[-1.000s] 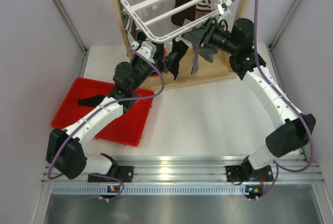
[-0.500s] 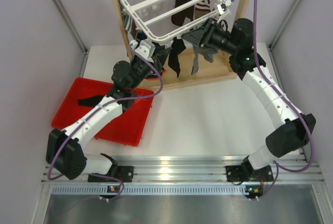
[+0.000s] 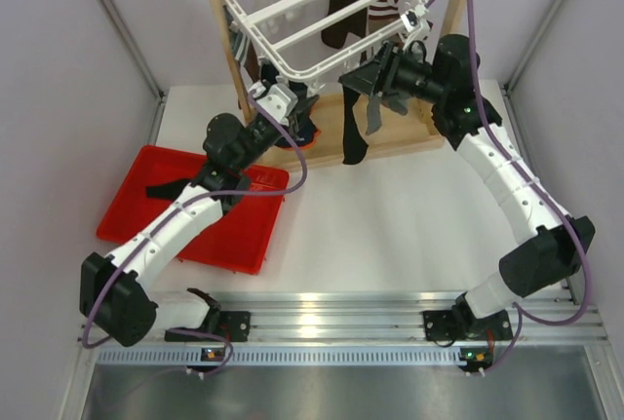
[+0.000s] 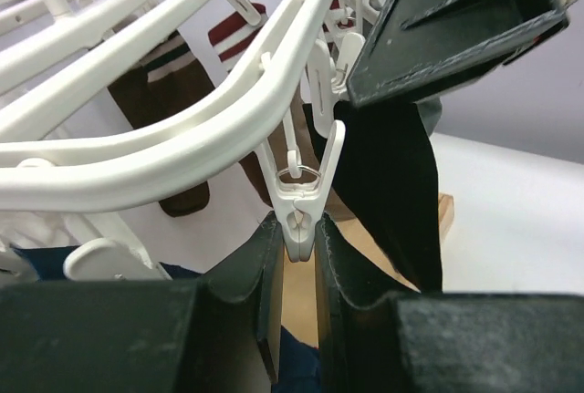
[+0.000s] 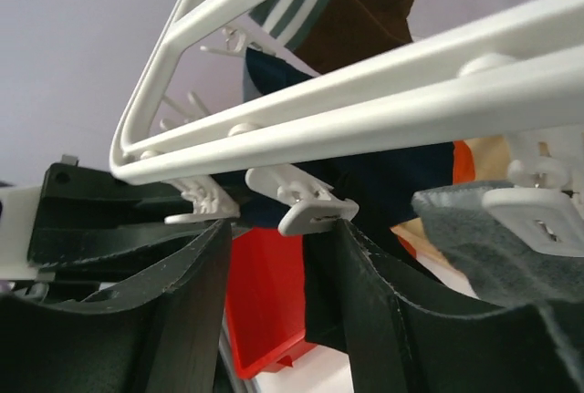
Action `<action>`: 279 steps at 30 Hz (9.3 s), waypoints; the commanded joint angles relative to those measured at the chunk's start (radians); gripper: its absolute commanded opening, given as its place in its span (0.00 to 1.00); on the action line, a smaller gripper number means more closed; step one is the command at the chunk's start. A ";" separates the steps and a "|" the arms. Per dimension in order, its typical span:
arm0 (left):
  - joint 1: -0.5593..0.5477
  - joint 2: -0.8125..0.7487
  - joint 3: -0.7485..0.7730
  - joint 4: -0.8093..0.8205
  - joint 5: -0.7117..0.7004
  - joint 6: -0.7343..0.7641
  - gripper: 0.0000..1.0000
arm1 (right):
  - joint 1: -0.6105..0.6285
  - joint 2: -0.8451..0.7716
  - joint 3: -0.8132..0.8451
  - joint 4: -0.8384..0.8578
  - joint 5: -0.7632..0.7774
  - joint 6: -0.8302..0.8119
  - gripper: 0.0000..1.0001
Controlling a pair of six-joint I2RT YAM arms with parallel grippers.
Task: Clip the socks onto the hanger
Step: Open the clamp at the hanger, then pick up the sock from the bin.
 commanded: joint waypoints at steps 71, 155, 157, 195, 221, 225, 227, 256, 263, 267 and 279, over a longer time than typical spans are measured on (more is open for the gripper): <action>0.207 0.181 0.354 -0.288 0.941 -0.400 0.00 | 0.067 0.148 -0.082 0.904 -0.431 0.113 0.57; 0.015 -0.049 0.133 -0.342 0.102 0.137 0.00 | 0.125 -0.082 -0.232 0.536 -0.114 0.061 0.60; 0.020 -0.053 0.111 -0.289 0.113 0.179 0.00 | 0.120 -0.076 -0.231 0.539 -0.109 0.110 0.60; 0.007 -0.067 0.154 -0.351 0.198 0.257 0.00 | 0.160 -0.017 -0.166 0.581 -0.023 0.073 0.59; -0.013 -0.079 0.177 -0.434 0.182 0.231 0.39 | 0.169 -0.005 -0.154 0.581 -0.023 0.090 0.00; -0.013 -0.116 0.190 -0.498 0.204 0.135 0.60 | 0.160 -0.002 -0.148 0.568 -0.020 0.095 0.00; -0.005 -0.147 0.206 -0.568 0.219 0.043 0.64 | 0.154 0.003 -0.137 0.558 -0.017 0.101 0.00; 0.773 0.068 0.107 -1.500 0.432 1.029 0.47 | 0.139 0.004 -0.087 0.392 -0.028 0.055 0.00; 0.790 0.262 0.030 -1.341 0.563 1.183 0.46 | 0.133 0.018 -0.062 0.355 -0.034 0.035 0.00; 0.783 0.355 0.050 -1.257 0.538 1.185 0.47 | 0.128 0.030 -0.053 0.343 -0.034 0.029 0.00; 0.771 0.502 0.097 -1.155 0.466 1.216 0.49 | 0.116 0.075 -0.019 0.323 -0.041 0.039 0.00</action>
